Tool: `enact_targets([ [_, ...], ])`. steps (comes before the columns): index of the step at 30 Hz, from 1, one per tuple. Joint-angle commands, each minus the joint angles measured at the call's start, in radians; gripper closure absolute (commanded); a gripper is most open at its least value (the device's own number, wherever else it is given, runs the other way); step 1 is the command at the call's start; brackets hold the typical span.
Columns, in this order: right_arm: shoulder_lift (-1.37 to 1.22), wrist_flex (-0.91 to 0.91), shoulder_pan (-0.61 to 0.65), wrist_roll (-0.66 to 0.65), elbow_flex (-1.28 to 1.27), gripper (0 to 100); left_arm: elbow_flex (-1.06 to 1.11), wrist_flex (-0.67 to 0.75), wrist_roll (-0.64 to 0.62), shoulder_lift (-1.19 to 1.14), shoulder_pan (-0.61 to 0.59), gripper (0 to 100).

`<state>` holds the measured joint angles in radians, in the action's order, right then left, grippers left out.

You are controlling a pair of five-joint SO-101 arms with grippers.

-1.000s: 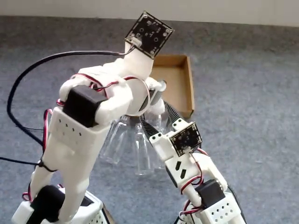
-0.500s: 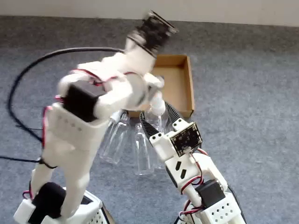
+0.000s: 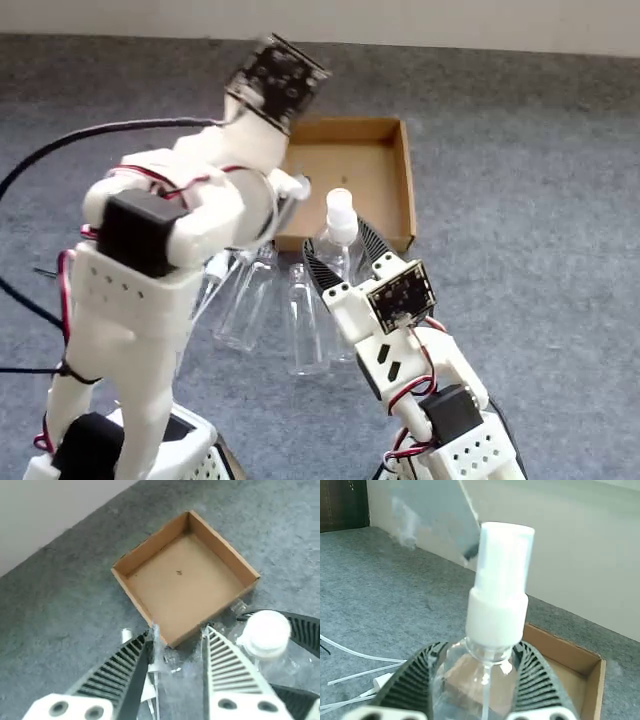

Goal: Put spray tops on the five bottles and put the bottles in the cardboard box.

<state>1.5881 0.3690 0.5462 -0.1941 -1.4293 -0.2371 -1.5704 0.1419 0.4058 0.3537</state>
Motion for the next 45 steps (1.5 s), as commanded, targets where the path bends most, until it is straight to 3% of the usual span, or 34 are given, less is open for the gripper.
enact_targets([
  [1, 0.008, -0.015, -0.013, 0.005, 0.010, 99.4, 0.008, 0.014, 0.005, 0.030, 0.099, 85],
  [10, 0.008, -0.013, -0.013, 0.005, 0.008, 99.4, 0.015, 0.029, 0.006, 0.031, 0.104, 85],
  [17, 0.018, 0.051, -0.008, 0.002, 0.010, 99.4, 0.050, -0.023, 0.002, 0.039, -0.174, 85],
  [21, 0.018, 0.039, -0.015, 0.002, 0.019, 99.4, 0.223, -0.015, 0.006, 0.097, -0.314, 86],
  [27, -0.021, -0.153, -0.119, 0.003, 0.036, 99.4, 0.751, 0.279, 0.006, 0.354, -0.390, 85],
  [32, -0.378, -0.248, -0.139, 0.003, 0.277, 99.4, 1.041, 0.423, 0.002, 0.460, -0.458, 84],
  [39, -1.073, -0.610, -0.133, 0.005, 0.656, 99.4, 1.268, 0.612, -0.034, 0.535, -0.645, 84],
  [43, -1.440, -0.750, -0.124, 0.005, 0.866, 99.4, 1.422, 0.838, -0.037, 0.561, -0.659, 84],
  [45, -1.596, -0.751, -0.122, 0.008, 0.983, 99.4, 1.442, 0.879, -0.037, 0.565, -0.653, 84],
])
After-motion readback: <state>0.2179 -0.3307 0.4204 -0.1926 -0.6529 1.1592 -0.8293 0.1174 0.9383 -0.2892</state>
